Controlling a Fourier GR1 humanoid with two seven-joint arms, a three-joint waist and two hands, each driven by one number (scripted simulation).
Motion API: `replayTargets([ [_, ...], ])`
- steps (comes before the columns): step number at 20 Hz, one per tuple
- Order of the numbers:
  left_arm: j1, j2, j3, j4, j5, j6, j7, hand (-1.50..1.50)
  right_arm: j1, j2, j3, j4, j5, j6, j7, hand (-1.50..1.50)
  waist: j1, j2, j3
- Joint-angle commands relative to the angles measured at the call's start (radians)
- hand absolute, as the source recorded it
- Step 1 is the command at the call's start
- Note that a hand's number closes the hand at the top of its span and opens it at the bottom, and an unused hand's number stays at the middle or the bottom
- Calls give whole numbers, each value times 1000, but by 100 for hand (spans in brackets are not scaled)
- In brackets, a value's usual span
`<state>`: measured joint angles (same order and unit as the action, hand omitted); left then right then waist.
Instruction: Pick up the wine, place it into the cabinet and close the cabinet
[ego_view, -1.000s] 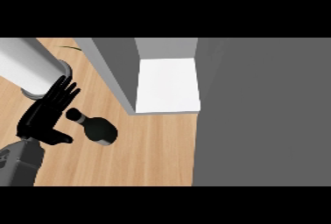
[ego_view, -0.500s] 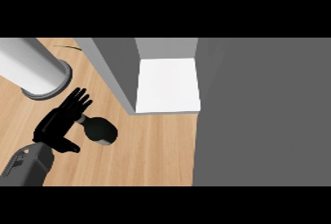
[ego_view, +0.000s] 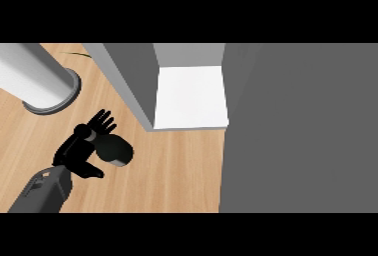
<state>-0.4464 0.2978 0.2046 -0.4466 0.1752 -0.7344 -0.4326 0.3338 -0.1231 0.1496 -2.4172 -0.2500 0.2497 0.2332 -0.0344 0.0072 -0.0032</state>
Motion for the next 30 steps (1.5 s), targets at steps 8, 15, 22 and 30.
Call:
replayTargets([
  [8, -40, -73, 24, 145, 7, -65, -144, -150, -3, 11, 15, -147, -69, -40, 92, -150, -6, 3, -2],
  [15, -40, -58, 15, 163, -4, -140, -178, 150, 4, 17, 43, -104, -38, -26, 54, -150, -5, 3, -2],
  [22, -54, -101, -4, 168, 3, -226, -107, 150, 30, 15, 15, -102, -58, -15, 30, -150, -16, 3, -2],
  [30, 107, -86, -13, -16, -73, 166, -352, 150, 64, 10, 8, -122, -36, -22, 44, -150, 27, -12, 1],
])
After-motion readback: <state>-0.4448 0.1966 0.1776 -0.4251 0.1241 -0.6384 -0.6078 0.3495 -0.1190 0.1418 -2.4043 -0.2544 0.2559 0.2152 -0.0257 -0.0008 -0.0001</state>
